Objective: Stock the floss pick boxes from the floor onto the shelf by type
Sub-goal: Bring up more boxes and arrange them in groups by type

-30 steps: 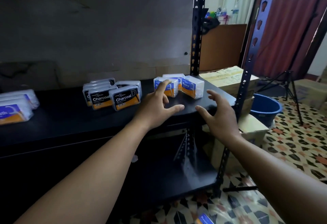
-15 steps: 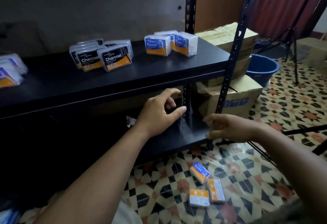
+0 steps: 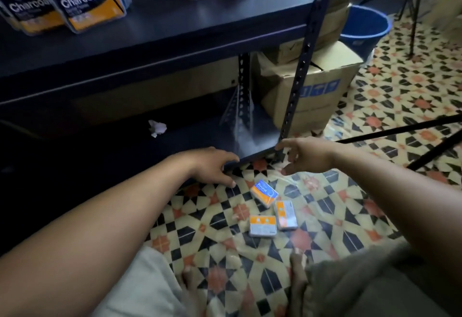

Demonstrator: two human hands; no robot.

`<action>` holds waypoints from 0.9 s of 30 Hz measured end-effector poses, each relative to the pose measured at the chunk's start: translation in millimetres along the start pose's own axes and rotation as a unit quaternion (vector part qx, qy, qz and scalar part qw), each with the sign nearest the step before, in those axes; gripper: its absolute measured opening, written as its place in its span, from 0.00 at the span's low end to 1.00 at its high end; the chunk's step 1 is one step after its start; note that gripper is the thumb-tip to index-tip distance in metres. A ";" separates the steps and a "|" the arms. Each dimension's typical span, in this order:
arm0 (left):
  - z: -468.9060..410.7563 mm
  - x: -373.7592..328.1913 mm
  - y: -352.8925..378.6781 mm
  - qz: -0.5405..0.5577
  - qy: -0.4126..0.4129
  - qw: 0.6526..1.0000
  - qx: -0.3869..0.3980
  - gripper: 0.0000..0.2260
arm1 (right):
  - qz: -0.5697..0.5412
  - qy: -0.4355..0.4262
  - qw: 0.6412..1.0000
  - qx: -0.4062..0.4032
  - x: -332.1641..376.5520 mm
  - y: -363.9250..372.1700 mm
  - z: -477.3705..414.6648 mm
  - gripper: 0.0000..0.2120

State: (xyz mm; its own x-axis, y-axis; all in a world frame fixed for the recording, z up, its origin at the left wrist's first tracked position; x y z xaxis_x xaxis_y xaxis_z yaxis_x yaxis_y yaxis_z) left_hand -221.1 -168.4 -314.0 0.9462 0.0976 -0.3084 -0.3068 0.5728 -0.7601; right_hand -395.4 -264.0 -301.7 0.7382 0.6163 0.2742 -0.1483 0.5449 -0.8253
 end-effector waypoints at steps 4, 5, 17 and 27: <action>-25.0 -5.8 20.7 -0.017 0.007 0.999 0.036 0.33 | -0.005 0.030 0.998 0.060 -22.7 37.4 -14.8 0.37; -32.1 -6.2 25.6 -0.022 0.007 0.999 0.042 0.33 | -0.001 0.039 0.997 0.066 -29.0 45.0 -18.3 0.36; -122.9 5.7 95.3 -0.040 0.037 0.996 0.068 0.31 | -0.062 0.122 0.978 0.157 -79.2 174.7 -46.9 0.34; -184.6 -1.7 154.6 -0.037 0.052 0.998 -0.024 0.29 | -0.025 0.121 0.985 0.122 -121.5 225.0 -52.0 0.45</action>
State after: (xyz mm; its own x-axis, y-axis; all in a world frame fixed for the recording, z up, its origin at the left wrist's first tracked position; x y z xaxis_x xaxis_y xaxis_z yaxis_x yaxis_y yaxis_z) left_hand -289.0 -230.3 -536.6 0.9518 -0.0298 -0.3052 -0.2428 0.5351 -0.8092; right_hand -484.2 -245.8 -546.4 0.8790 0.4487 0.1614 -0.2407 0.7095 -0.6623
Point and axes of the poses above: each hand's wrist, its own z-axis away from the middle knuckle, its own y-axis out of the palm, x = y × z, the point moved 9 cm from there along -z, towards the middle knuckle, and after that the axes turned 3 degrees about z, right-handed, at the moved point
